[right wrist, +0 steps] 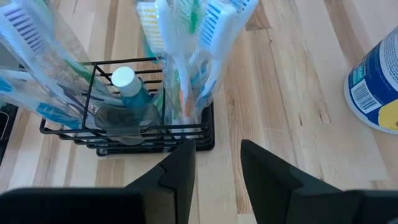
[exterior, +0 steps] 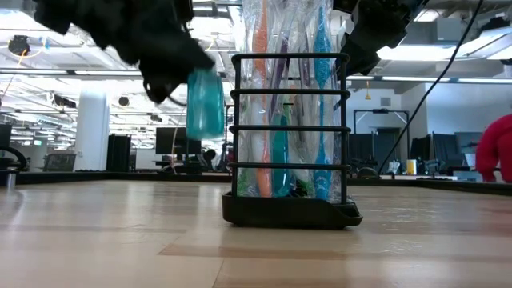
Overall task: Pick & Place toothbrushing station
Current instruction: Put the blue mouthwash into the black mesh organizer
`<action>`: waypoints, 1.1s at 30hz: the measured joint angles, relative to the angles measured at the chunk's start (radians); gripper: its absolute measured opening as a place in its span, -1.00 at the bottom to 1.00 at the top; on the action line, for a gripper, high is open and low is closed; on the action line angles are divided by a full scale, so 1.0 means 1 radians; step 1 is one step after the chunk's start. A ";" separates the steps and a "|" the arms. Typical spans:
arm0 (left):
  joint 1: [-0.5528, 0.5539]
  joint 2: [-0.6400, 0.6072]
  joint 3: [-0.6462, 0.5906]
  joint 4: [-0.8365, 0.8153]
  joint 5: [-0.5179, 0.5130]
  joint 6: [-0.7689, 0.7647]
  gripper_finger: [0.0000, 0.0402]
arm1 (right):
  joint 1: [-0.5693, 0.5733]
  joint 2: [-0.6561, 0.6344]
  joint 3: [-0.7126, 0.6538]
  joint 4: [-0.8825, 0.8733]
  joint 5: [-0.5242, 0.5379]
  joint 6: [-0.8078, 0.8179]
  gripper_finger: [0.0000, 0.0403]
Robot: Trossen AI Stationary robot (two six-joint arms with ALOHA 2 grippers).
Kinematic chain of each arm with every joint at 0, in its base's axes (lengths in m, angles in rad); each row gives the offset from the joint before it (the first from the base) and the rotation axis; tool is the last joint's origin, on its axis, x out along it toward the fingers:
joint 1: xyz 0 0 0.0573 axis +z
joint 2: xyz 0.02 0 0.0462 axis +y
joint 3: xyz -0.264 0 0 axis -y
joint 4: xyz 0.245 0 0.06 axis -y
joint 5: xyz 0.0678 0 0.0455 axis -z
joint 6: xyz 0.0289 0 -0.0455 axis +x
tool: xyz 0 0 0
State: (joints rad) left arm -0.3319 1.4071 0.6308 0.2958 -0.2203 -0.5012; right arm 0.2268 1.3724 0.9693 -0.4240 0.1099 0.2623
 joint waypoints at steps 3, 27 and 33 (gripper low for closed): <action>-0.024 0.000 0.028 -0.004 0.000 0.003 -0.55 | 0.000 0.000 0.000 0.000 0.000 0.000 -0.41; -0.041 0.000 0.150 -0.054 -0.019 0.130 -0.55 | 0.000 0.000 0.000 0.013 0.000 0.000 -0.41; -0.039 0.000 0.150 -0.057 -0.019 0.171 -0.55 | 0.000 0.000 0.000 0.014 0.000 0.000 -0.41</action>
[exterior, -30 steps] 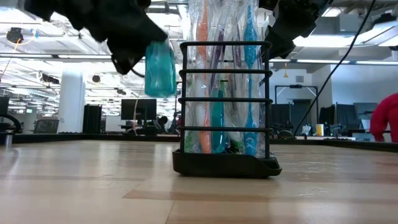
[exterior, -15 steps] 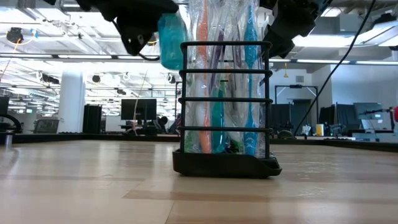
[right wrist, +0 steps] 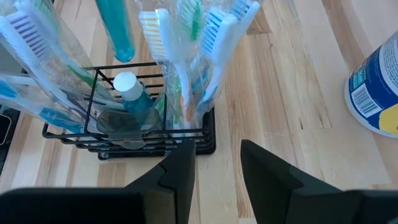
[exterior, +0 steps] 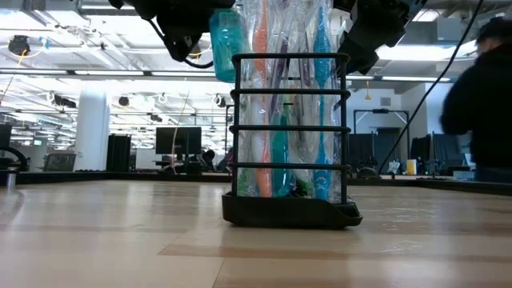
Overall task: Pick & Place toothbrushing station
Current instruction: Put the blue mouthwash into the black mesh organizer
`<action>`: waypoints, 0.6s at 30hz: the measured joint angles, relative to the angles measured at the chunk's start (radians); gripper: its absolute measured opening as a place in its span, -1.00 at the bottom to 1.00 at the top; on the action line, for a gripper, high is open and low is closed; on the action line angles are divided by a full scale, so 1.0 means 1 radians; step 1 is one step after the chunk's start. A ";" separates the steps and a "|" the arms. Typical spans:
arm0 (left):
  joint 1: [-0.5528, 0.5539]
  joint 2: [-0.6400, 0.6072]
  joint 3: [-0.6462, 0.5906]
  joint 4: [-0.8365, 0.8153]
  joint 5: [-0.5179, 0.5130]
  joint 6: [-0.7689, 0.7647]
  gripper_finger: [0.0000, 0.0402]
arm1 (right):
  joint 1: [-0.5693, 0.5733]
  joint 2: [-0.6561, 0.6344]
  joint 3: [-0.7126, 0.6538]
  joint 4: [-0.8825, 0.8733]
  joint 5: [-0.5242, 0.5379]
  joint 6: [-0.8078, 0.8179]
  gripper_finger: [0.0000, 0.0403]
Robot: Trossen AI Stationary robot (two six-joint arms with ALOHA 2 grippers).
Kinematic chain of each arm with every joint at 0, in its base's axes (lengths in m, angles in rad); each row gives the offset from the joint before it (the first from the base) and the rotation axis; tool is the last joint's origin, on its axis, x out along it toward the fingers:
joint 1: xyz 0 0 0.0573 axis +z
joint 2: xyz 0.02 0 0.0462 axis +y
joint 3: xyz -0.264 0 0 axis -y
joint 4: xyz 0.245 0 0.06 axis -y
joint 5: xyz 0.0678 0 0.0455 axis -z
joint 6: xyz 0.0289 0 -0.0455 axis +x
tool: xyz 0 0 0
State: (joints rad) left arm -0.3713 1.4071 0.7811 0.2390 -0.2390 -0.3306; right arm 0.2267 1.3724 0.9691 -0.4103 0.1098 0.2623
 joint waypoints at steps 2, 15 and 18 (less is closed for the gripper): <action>0.007 0.000 0.000 0.003 0.000 0.011 -0.55 | 0.000 0.000 0.000 0.000 0.000 0.000 -0.41; 0.032 0.000 0.000 0.024 0.010 0.089 -0.55 | 0.000 0.000 0.000 0.001 0.000 0.000 -0.41; 0.032 0.006 0.000 0.045 0.010 0.110 -0.55 | -0.001 0.000 0.000 0.001 0.000 0.000 -0.41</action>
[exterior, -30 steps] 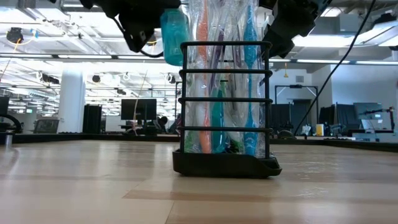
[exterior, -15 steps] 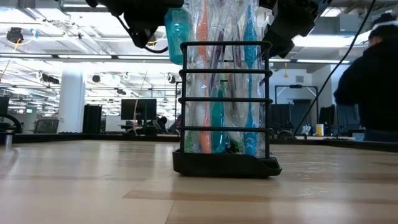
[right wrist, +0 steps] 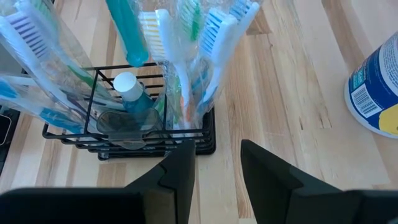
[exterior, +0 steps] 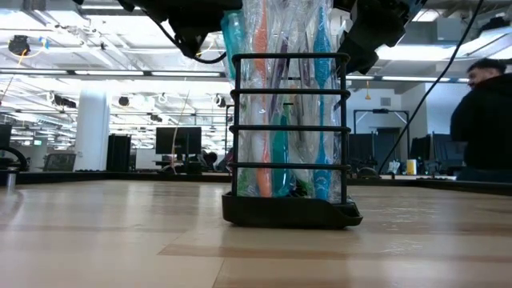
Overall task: Pick & Place toothbrushing station
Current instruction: Put the blue mouthwash into the black mesh organizer
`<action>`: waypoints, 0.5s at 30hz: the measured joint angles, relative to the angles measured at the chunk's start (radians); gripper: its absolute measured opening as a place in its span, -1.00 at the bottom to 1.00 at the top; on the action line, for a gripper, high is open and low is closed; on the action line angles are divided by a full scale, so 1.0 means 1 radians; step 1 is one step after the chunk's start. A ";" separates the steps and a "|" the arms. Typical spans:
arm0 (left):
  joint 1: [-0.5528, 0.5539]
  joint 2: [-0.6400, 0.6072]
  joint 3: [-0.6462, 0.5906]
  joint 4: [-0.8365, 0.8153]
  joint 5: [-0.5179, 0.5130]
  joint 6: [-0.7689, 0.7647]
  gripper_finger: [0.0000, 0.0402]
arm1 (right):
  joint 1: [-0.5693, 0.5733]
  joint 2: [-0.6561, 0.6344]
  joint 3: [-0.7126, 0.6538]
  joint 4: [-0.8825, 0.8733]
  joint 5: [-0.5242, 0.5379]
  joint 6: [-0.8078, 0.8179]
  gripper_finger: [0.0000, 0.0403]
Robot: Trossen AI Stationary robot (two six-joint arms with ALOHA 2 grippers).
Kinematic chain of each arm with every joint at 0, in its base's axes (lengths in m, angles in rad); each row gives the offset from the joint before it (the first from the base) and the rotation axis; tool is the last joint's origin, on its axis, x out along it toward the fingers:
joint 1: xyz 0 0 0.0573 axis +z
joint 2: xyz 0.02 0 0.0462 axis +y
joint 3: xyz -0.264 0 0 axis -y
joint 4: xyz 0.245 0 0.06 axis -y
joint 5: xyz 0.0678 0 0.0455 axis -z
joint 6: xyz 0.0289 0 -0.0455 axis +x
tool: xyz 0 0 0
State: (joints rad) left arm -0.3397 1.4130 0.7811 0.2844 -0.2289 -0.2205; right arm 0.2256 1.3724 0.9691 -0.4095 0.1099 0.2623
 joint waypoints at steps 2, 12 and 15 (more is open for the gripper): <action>0.000 0.002 0.000 0.003 0.018 0.018 -0.55 | 0.000 0.000 0.000 0.002 0.000 0.000 -0.41; 0.001 0.028 0.000 0.038 0.047 0.092 -0.55 | 0.000 0.000 0.000 0.029 0.000 0.000 -0.41; 0.001 0.043 0.000 0.054 0.057 0.105 -0.55 | 0.000 0.000 0.000 0.031 0.000 0.000 -0.41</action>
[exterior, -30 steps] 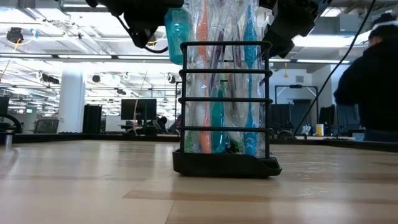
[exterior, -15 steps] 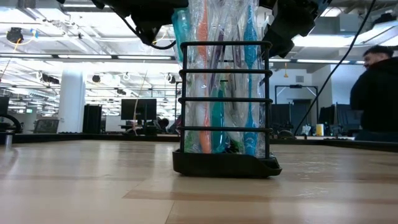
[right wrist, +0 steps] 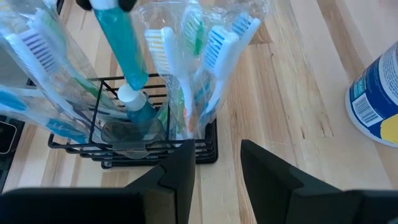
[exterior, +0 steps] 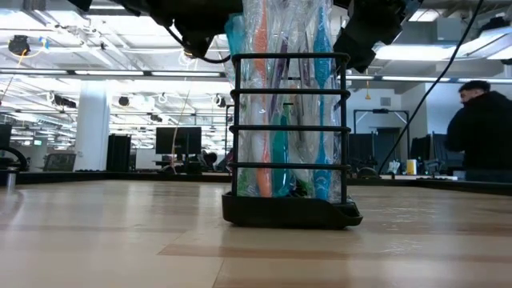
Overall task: Pick & Place toothbrushing station
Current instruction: Put the blue mouthwash into the black mesh organizer
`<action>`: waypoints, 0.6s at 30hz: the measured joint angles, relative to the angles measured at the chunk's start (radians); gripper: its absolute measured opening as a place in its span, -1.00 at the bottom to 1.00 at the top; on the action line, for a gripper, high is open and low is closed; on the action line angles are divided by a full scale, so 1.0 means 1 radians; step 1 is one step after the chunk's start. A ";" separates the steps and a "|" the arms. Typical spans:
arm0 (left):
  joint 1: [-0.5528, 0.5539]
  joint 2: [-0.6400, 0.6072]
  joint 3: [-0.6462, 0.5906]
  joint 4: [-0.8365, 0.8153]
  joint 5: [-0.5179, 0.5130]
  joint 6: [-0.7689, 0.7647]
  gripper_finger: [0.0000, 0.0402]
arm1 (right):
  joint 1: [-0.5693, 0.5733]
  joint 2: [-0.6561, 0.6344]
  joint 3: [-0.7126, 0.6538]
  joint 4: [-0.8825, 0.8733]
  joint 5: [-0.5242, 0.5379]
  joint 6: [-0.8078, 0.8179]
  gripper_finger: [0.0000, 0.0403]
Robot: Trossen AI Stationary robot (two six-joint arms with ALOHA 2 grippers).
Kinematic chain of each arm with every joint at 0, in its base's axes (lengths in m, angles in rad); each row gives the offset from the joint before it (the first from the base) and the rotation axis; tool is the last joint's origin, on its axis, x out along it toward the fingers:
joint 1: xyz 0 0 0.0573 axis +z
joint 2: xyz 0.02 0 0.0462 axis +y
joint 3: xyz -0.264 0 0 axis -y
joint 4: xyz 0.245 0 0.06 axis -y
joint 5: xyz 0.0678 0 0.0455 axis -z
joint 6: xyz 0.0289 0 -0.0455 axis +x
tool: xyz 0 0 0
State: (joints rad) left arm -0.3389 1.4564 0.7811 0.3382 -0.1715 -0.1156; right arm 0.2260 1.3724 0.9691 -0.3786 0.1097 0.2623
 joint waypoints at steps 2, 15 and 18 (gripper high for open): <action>0.000 0.017 -0.001 0.027 0.001 0.007 -0.55 | 0.000 0.000 0.000 0.000 0.000 0.000 -0.41; 0.018 0.058 0.005 0.058 0.003 0.069 -0.55 | 0.000 0.000 0.000 -0.002 0.000 0.000 -0.41; 0.022 0.058 0.005 0.058 0.003 0.090 -0.55 | 0.000 0.000 0.000 -0.002 0.000 -0.004 -0.41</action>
State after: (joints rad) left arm -0.3172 1.5143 0.7864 0.3958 -0.1684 -0.0254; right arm 0.2260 1.3724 0.9693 -0.3809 0.1097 0.2586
